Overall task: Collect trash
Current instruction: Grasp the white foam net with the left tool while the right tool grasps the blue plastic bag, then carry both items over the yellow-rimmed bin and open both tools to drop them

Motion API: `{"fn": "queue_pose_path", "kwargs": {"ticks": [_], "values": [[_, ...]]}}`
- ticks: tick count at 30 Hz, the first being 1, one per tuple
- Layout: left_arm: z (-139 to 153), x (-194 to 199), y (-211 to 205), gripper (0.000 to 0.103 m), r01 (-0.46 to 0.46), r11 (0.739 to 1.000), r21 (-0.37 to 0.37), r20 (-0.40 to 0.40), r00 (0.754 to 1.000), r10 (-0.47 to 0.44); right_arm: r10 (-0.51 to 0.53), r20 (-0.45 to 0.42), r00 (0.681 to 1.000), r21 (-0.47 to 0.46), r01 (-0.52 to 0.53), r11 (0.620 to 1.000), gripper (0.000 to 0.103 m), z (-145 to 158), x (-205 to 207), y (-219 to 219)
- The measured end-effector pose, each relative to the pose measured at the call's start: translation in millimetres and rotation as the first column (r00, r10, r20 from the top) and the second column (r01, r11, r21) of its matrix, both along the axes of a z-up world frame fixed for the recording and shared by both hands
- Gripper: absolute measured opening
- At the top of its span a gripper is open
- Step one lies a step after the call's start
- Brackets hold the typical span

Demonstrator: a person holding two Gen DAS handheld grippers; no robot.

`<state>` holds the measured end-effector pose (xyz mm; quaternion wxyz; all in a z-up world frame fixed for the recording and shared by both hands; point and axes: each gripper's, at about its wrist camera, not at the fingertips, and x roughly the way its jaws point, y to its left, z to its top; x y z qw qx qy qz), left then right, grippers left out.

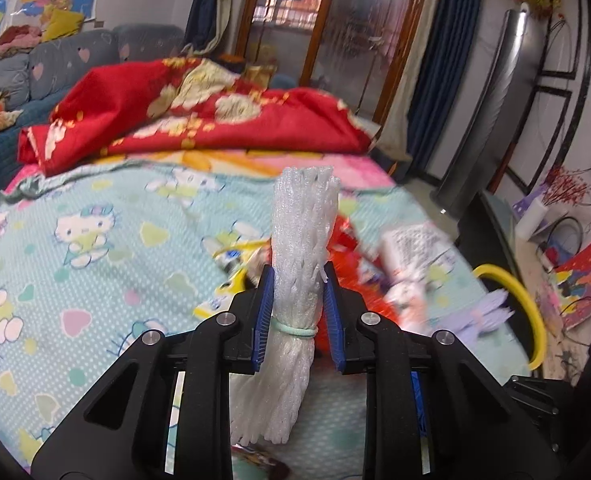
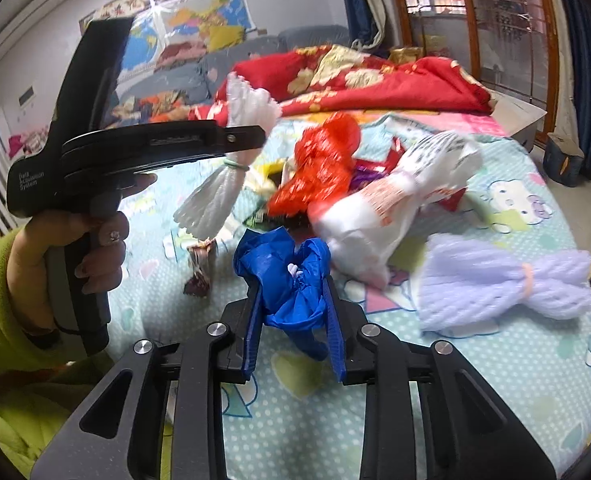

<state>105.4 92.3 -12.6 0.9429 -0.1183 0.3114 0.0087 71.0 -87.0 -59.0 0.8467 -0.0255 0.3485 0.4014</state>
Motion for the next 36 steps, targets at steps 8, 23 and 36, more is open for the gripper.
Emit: {"fn": "queue_pose_path", "kwargs": {"ticks": [8,23,36], "values": [[28,-3,-28,0.018,0.064,0.998,-0.024,0.061,0.996,-0.063,-0.109,0.019,0.994,0.067,0.108,0.992,0.027,21,3,-46],[38,14,-110,0.018,0.244,0.970,0.001,0.084,0.966,-0.243,-0.376,0.005,0.927,0.130,0.372,0.919,0.027,39,38,-134],[32,33,-187,0.018,0.370,0.929,-0.019,0.085,0.926,-0.368,-0.582,0.004,0.813,0.108,0.579,0.808,0.027,36,51,-211]]}}
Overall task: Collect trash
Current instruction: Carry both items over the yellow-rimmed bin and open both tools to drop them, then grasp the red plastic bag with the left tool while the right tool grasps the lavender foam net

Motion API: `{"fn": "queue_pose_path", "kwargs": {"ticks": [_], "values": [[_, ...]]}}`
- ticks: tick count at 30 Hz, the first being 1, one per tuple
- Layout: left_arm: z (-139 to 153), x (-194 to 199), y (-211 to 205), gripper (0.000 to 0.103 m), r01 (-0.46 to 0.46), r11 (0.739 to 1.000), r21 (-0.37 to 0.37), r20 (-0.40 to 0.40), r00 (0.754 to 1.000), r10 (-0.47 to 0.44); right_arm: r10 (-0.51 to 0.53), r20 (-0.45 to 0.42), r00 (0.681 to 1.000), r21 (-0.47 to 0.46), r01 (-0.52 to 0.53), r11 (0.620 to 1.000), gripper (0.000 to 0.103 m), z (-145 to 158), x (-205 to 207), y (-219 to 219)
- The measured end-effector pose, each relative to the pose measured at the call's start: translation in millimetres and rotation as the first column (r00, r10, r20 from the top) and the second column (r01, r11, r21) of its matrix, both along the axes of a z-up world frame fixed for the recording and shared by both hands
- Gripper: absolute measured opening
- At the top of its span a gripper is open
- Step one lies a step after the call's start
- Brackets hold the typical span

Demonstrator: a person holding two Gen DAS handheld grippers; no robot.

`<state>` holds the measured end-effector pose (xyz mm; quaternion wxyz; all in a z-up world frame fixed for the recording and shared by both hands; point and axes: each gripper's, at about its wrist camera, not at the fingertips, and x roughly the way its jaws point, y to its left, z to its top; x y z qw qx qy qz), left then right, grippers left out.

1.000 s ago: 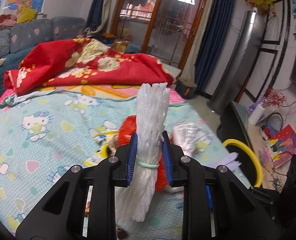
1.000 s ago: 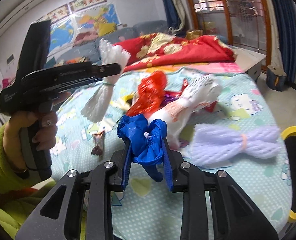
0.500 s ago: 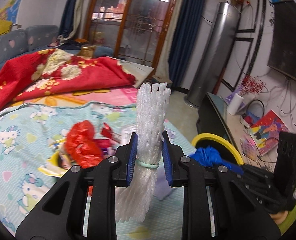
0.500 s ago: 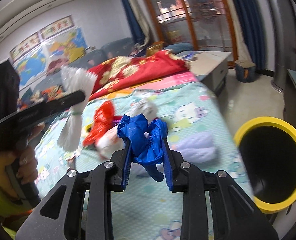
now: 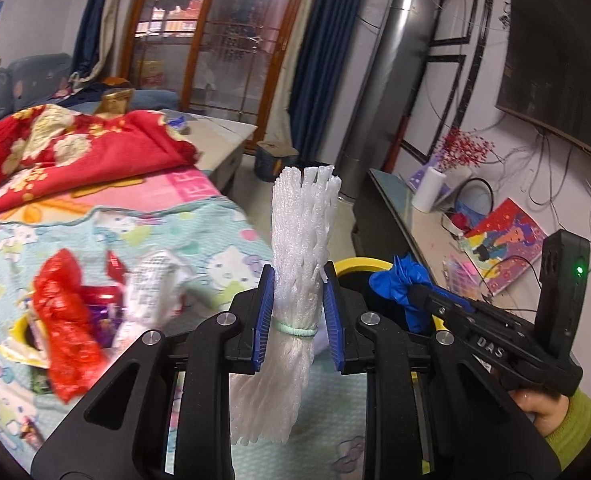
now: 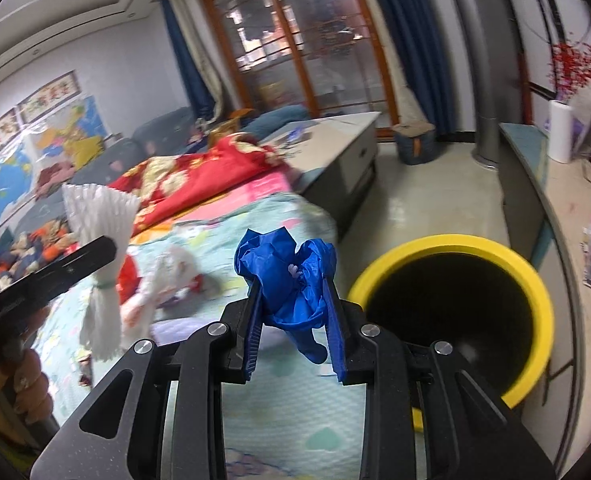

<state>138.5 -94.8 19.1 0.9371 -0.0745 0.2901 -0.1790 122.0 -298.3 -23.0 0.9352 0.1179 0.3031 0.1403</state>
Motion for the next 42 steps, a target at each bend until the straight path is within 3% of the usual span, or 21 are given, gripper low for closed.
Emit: {"fn": "queue_pose_path", "kwargs": {"ticks": [12,21,27,28,30,32,35,39,42], "values": [[-17,15,-59,0.018,0.113,0.993,0.021,-0.023,0.993,-0.112,-0.154,-0.094,0.984,0.021,0.157,0.987,0.027,-28,12,-65],[-39,32,-114,0.018,0.222,0.975,0.026,-0.047,0.974,-0.221,-0.220,-0.154,0.963,0.031,0.227,0.973,0.028,-52,16,-98],[-59,51,-138,0.019,0.237,0.971,0.021,-0.095,0.968,-0.234,-0.253,-0.197,0.947,0.042,0.266,0.963,0.029,-69,20,-119],[-62,55,-141,0.022,0.229,0.973,0.019,-0.103,0.969,-0.226,-0.257,-0.203,0.945,0.043,0.271,0.962,0.029,-70,21,-121],[-66,61,-143,0.046,0.220,0.975,0.008,-0.112,0.970,-0.218,-0.275,-0.210,0.938,0.045,0.290,0.956,0.039,-73,22,-126],[-69,66,-143,0.062,0.227,0.974,-0.019,-0.130,0.965,-0.228,-0.276,-0.217,0.936,0.053,0.294,0.954,0.046,-76,22,-129],[-70,63,-140,0.077,0.215,0.976,-0.011,-0.127,0.968,-0.215,-0.288,-0.213,0.933,0.045,0.304,0.952,0.052,-77,21,-130],[-62,55,-124,0.088,0.185,0.982,-0.019,-0.112,0.976,-0.186,-0.303,-0.192,0.934,0.034,0.314,0.949,0.058,-72,18,-127],[-55,46,-107,0.089,0.151,0.988,-0.008,-0.088,0.985,-0.151,-0.292,-0.157,0.944,0.026,0.299,0.954,0.060,-63,15,-119]]}}
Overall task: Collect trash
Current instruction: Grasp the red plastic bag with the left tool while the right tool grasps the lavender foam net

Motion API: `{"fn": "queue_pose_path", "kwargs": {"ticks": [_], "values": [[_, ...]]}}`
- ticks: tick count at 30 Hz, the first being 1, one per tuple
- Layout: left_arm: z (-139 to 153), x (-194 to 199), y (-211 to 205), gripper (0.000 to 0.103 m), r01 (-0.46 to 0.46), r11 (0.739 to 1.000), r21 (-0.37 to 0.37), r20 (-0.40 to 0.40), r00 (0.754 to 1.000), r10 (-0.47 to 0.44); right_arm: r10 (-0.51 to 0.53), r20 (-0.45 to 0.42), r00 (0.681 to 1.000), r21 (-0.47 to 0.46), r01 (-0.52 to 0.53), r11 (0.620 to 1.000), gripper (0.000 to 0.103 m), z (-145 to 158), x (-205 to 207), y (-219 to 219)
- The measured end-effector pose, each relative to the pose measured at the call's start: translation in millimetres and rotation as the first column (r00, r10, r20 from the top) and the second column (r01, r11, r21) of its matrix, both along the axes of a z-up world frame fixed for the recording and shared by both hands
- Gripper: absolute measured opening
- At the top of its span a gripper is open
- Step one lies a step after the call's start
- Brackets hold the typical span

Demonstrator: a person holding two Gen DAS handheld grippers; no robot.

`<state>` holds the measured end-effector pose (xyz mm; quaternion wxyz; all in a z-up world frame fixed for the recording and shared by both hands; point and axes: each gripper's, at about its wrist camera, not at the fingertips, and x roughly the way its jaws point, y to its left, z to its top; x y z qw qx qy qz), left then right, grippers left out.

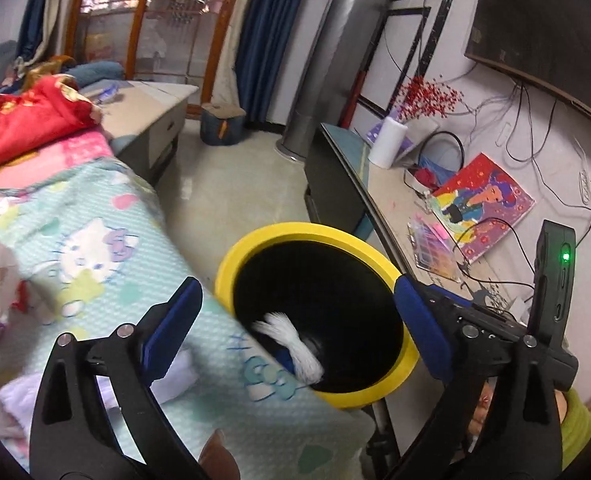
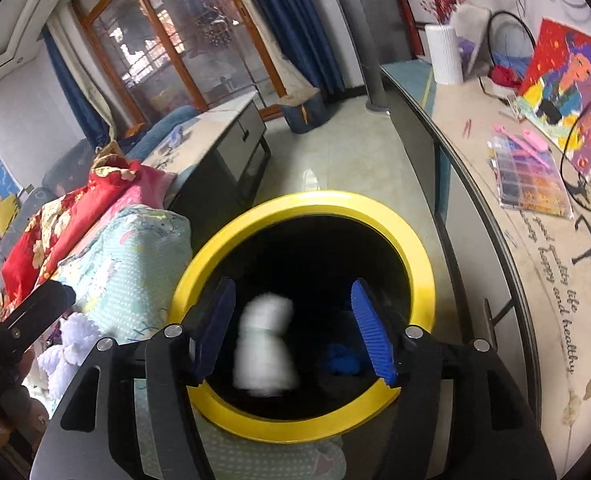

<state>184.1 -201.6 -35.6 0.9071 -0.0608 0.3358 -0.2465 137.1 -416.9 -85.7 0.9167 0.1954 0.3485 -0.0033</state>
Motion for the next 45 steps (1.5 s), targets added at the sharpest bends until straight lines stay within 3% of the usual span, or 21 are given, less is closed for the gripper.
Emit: {"fn": "queue_pose_path", "kwargs": {"ticks": [8,16,33,45], "values": [[23,-24,43,0.092,-0.127,0.991,0.035,0.081,0.989,0.124,0.103,0.079,0.992,-0.016,-0.102,0.995,0.070,30,-11,48],[42,-46,85,0.092,-0.218,0.975,0.031,0.160,0.964,0.210,0.220,0.107,0.970,-0.055,-0.215,0.975,0.071,48,-19,96],[53,-67,157,0.092,-0.388,0.921,-0.007,0.188,0.905,0.383,0.388,0.125,0.913,-0.119,-0.374,0.920,0.074,65,-31,181],[50,-67,207,0.092,-0.495,0.868,-0.035,0.146,0.857,0.495,0.528,0.081,0.845,-0.190,-0.507,0.841,0.076,61,-38,252]]}}
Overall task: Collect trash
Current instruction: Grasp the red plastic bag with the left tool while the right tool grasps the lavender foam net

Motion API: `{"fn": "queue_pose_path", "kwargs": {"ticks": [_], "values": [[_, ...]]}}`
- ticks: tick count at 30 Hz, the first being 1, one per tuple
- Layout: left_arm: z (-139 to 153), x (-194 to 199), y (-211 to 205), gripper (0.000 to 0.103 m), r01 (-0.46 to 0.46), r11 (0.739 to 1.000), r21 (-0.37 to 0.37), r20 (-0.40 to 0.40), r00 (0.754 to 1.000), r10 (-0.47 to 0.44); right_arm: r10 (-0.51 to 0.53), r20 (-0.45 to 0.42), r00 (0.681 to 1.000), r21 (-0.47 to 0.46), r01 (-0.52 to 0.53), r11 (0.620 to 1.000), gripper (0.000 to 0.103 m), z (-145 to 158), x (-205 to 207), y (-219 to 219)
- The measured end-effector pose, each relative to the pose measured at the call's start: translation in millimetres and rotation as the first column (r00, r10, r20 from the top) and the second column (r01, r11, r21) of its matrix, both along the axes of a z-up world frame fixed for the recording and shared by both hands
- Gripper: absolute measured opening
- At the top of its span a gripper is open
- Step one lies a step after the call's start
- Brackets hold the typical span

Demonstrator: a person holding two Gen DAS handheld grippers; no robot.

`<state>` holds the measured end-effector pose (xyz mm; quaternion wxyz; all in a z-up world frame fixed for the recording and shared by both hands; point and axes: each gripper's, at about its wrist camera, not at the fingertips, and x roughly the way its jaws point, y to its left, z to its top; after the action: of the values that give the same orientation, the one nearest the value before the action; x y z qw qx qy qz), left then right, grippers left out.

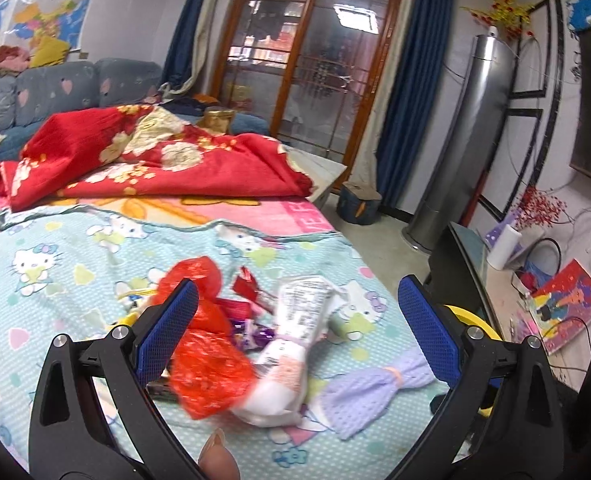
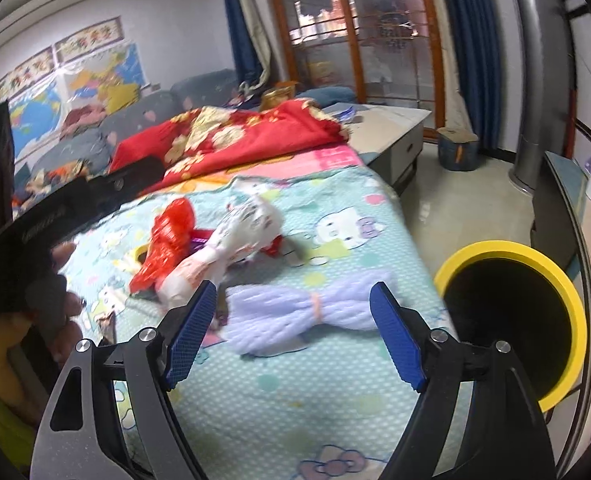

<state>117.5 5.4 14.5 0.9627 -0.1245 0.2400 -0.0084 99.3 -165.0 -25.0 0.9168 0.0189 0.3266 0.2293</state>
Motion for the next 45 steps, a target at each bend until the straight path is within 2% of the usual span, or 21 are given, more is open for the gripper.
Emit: {"fn": "queue_pose_path", "kwargs": {"ticks": [5,13,19,22,23,28,29,30,31,34,36,45], "values": [[-6,-1,25,0.092,-0.047,0.999,-0.001,-0.039,0.998,0.047,0.041,-0.015,0.999,-0.034,-0.042,0.999,0.077,-9,0,24],[-27,-4,66,0.092,-0.080,0.996,-0.023,-0.145,0.986,0.076,0.075,0.001,0.997,-0.181,-0.073,0.981,0.077,-32,18,56],[-46,2,66,0.078,-0.047,0.994,-0.096,-0.225,0.974,0.025,0.077,-0.042,0.996,-0.270,-0.085,0.959,0.077,-60,40,66],[-55,4,61,0.073,-0.022,0.992,-0.122,-0.257,0.966,-0.010,0.089,0.000,0.996,-0.305,-0.084,0.949,0.071,-69,38,69],[-58,5,60,0.066,-0.014,0.991,-0.130,-0.267,0.963,-0.021,0.092,0.009,0.996,-0.310,-0.085,0.947,0.068,-70,37,69],[-67,8,55,0.050,-0.004,0.991,-0.130,-0.295,0.955,-0.035,0.089,0.035,0.995,-0.297,-0.074,0.952,0.054,-70,32,63],[-68,9,55,0.041,-0.005,0.991,-0.131,-0.301,0.953,-0.035,0.090,0.038,0.995,-0.292,-0.076,0.953,0.048,-69,31,62],[-70,9,55,0.031,-0.005,0.991,-0.131,-0.310,0.950,-0.036,0.103,0.027,0.994,-0.274,-0.092,0.957,0.028,-69,30,61],[-71,11,56,0.026,-0.006,0.991,-0.134,-0.316,0.948,-0.037,0.101,0.000,0.995,-0.274,-0.098,0.957,0.013,-71,32,61],[-72,11,57,0.016,-0.006,0.990,-0.142,-0.318,0.947,-0.040,0.109,0.002,0.994,-0.253,-0.105,0.962,0.015,-72,28,58],[-70,10,58,0.011,-0.005,0.989,-0.145,-0.312,0.949,-0.041,0.111,-0.004,0.994,-0.219,-0.109,0.970,0.011,-68,27,53],[-46,0,55,0.008,0.014,0.988,-0.153,-0.225,0.973,-0.048,0.098,-0.036,0.995,-0.050,-0.100,0.994,0.010,-51,22,27]]}}
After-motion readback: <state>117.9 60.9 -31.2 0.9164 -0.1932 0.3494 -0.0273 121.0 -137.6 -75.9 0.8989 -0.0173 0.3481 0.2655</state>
